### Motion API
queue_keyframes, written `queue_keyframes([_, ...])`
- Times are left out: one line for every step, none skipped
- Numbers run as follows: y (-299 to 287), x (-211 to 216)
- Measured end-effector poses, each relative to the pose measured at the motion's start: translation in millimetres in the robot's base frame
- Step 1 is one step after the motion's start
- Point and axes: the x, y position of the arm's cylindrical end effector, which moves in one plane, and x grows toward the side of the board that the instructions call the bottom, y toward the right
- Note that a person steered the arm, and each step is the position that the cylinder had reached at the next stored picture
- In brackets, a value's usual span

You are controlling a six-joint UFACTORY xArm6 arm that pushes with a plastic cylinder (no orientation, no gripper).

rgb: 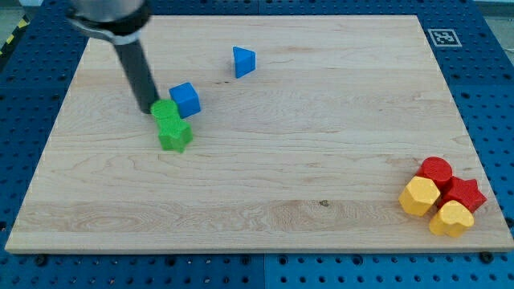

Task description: Push the blue cube a bit up

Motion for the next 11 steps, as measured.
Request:
queue_keyframes([34, 28])
queue_keyframes([45, 33])
queue_keyframes([43, 29])
queue_keyframes([37, 6])
queue_keyframes([37, -10])
queue_keyframes([36, -23])
queue_keyframes([34, -44])
queue_keyframes([34, -67])
queue_keyframes([22, -72])
queue_keyframes([-30, -72])
queue_keyframes([-61, -108])
